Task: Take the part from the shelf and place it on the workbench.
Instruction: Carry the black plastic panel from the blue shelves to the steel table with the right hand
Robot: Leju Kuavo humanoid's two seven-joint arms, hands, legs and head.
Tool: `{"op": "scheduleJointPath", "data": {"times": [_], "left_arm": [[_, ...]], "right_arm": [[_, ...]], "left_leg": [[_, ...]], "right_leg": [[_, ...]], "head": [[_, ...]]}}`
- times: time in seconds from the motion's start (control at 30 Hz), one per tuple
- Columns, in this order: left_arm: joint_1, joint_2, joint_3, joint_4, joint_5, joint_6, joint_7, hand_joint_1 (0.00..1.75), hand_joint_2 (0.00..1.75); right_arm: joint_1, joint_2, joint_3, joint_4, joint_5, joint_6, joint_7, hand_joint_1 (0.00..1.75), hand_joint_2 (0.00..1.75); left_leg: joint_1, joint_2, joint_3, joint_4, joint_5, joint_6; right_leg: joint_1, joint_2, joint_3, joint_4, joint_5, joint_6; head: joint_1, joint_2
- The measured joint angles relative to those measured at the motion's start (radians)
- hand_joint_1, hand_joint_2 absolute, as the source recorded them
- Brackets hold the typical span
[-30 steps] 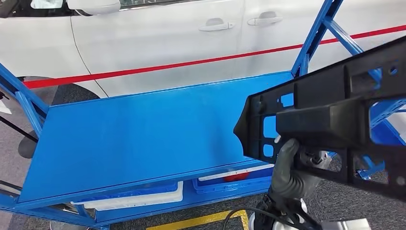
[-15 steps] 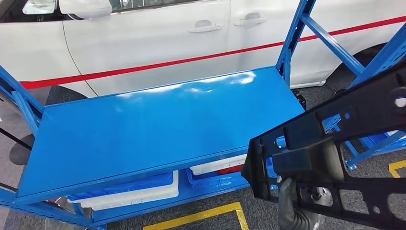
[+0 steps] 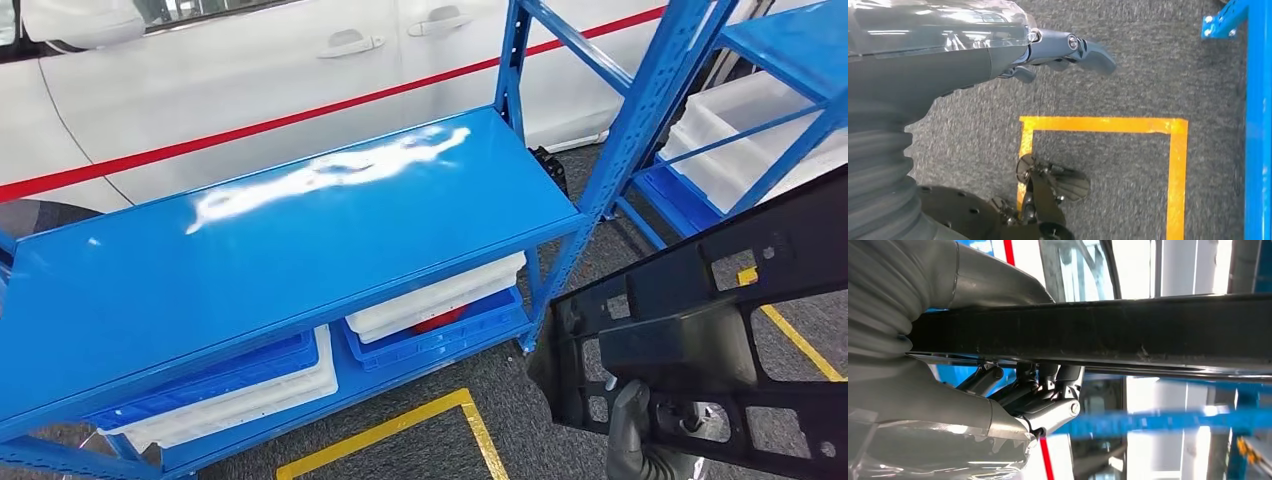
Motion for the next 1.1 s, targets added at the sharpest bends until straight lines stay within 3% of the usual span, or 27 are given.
{"op": "scheduleJointPath", "data": {"times": [0.07,0.13,0.17,0.2,0.27,0.33,0.4,0.47,0.5,0.53,0.6,0.67,0.7,0.73,0.8,0.87,0.9,0.97,1.03,1.1], "left_arm": [[0.004,0.000,0.000,0.000,-0.002,-0.002,0.002,0.00,1.75],[0.008,0.001,0.000,0.000,-0.002,-0.003,0.006,0.00,1.75],[0.008,0.001,0.000,0.000,-0.002,-0.003,0.010,0.00,1.75],[0.008,0.001,0.000,0.000,-0.003,-0.003,0.016,0.00,1.75],[0.007,0.002,0.000,0.000,-0.008,-0.002,0.031,0.00,1.75],[0.004,0.008,0.000,-0.001,-0.014,0.001,0.045,0.00,1.75],[0.001,0.013,0.000,-0.001,-0.019,0.004,0.055,0.00,1.75],[0.000,0.012,-0.001,-0.001,-0.024,0.007,0.064,0.00,1.75],[-0.001,0.012,-0.001,-0.001,-0.025,0.010,0.070,0.00,1.75],[-0.001,0.011,-0.001,-0.001,-0.026,0.013,0.076,0.00,1.75],[0.002,0.011,-0.001,-0.002,-0.028,0.017,0.087,0.00,1.75],[0.005,0.012,-0.001,-0.002,-0.029,0.017,0.096,0.00,1.75],[0.006,0.012,-0.001,-0.002,-0.028,0.015,0.098,0.00,1.75],[0.006,0.012,-0.001,-0.002,-0.027,0.011,0.100,0.00,1.75],[0.004,0.014,0.000,-0.002,-0.024,-0.001,0.103,0.00,1.75],[0.002,0.021,0.002,-0.002,-0.014,-0.013,0.103,0.00,1.75],[0.000,0.026,0.005,-0.002,-0.008,-0.018,0.103,0.00,1.75],[-0.006,0.033,0.013,-0.002,0.007,-0.026,0.102,0.00,1.75],[-0.011,0.043,0.021,-0.002,0.020,-0.032,0.097,0.00,1.75],[-0.010,0.054,0.030,-0.002,0.036,-0.035,0.085,0.00,1.75]], "right_arm": [[0.003,0.009,-0.003,-0.004,0.001,0.000,0.000,1.75,1.75],[0.006,0.015,-0.007,-0.005,0.004,0.000,0.000,1.75,1.75],[0.009,0.017,-0.008,-0.005,0.005,0.001,0.000,1.75,1.75],[0.012,0.019,-0.010,-0.005,0.006,0.002,0.000,1.75,1.75],[0.016,0.024,-0.014,-0.006,0.006,0.004,0.000,1.75,1.75],[0.018,0.029,-0.017,-0.008,0.009,0.004,0.000,1.75,1.75],[0.019,0.034,-0.019,-0.010,0.013,0.003,0.000,1.75,1.75],[0.024,0.039,-0.021,-0.013,0.020,-0.004,0.000,1.75,1.75],[0.026,0.042,-0.022,-0.015,0.026,-0.011,0.000,1.75,1.75],[0.028,0.044,-0.022,-0.018,0.034,-0.021,-0.001,1.75,1.75],[0.031,0.045,-0.022,-0.023,0.052,-0.043,-0.002,1.75,1.75],[0.035,0.046,-0.022,-0.023,0.067,-0.071,-0.002,1.75,1.75],[0.036,0.046,-0.022,-0.023,0.074,-0.086,-0.002,1.75,1.75],[0.038,0.046,-0.021,-0.022,0.081,-0.101,-0.002,1.75,1.75],[0.036,0.046,-0.016,-0.018,0.094,-0.127,-0.002,1.75,1.75],[0.025,0.045,-0.003,0.000,0.096,-0.135,-0.002,1.75,1.75],[0.016,0.045,0.006,0.019,0.095,-0.134,-0.001,1.75,1.75],[-0.011,0.044,0.026,0.070,0.095,-0.134,0.001,1.75,1.75],[-0.048,0.043,0.047,0.123,0.105,-0.138,0.007,1.75,1.75],[-0.097,0.043,0.070,0.173,0.120,-0.142,0.022,1.75,1.75]], "left_leg": [[0.003,-0.057,-0.029,0.080,-0.076,-0.008],[0.002,-0.089,-0.064,0.202,-0.153,-0.004],[0.001,-0.093,-0.069,0.239,-0.165,0.001],[-0.001,-0.096,-0.059,0.244,-0.159,0.007],[-0.008,-0.110,0.012,0.147,-0.107,0.027],[-0.014,-0.157,0.090,0.015,-0.074,0.052],[-0.020,-0.184,0.116,-0.042,-0.071,0.062],[-0.021,-0.164,0.121,-0.064,-0.058,0.060],[-0.018,-0.151,0.126,-0.077,-0.048,0.060],[-0.014,-0.136,0.129,-0.091,-0.038,0.060],[-0.011,-0.106,0.126,-0.103,-0.026,0.061],[-0.011,-0.072,0.116,-0.100,-0.025,0.059],[-0.009,-0.056,0.113,-0.097,-0.026,0.057],[-0.007,-0.041,0.110,-0.092,-0.028,0.053],[-0.003,-0.018,0.107,-0.075,-0.037,0.039],[-0.004,0.000,0.105,-0.057,-0.049,0.020],[-0.005,0.008,0.106,-0.053,-0.052,0.012],[-0.002,0.021,0.109,-0.053,-0.054,-0.001],[0.004,-0.013,0.098,-0.021,-0.082,-0.010],[0.007,-0.073,0.047,0.088,-0.147,-0.013]], "right_leg": [[0.002,0.021,-0.020,-0.001,0.016,-0.019],[0.010,0.048,-0.042,0.001,0.033,-0.028],[0.014,0.062,-0.052,0.002,0.042,-0.031],[0.019,0.077,-0.061,0.003,0.049,-0.032],[0.026,0.107,-0.074,0.004,0.062,-0.033],[0.027,0.131,-0.084,0.005,0.074,-0.031],[0.019,0.151,-0.092,0.004,0.087,-0.019],[0.015,0.167,-0.095,0.000,0.098,-0.005],[0.017,0.156,-0.100,0.006,0.093,0.000],[0.020,0.134,-0.111,0.029,0.075,0.004],[0.020,0.080,-0.159,0.134,0.004,0.013],[0.010,0.058,-0.200,0.244,-0.049,0.025],[0.003,0.053,-0.198,0.257,-0.050,0.031],[-0.004,0.045,-0.174,0.229,-0.033,0.038],[-0.013,0.008,-0.089,0.100,0.011,0.047],[-0.011,-0.021,-0.039,0.016,0.030,0.036],[-0.008,-0.022,-0.037,0.009,0.028,0.026],[-0.004,0.001,-0.045,0.010,0.034,0.007],[-0.006,0.022,-0.052,0.007,0.042,-0.007],[-0.004,0.045,-0.060,0.006,0.048,-0.019]], "head": [[0.000,0.000],[-0.001,0.000],[-0.001,0.000],[-0.001,0.000],[-0.001,0.000],[0.001,0.000],[0.001,0.000],[0.000,0.000],[0.001,0.000],[0.004,0.000],[0.009,0.000],[0.010,0.000],[0.010,0.000],[0.010,0.000],[0.010,0.000],[0.009,0.000],[0.008,0.000],[0.006,0.000],[0.006,0.000],[0.006,0.000]]}}
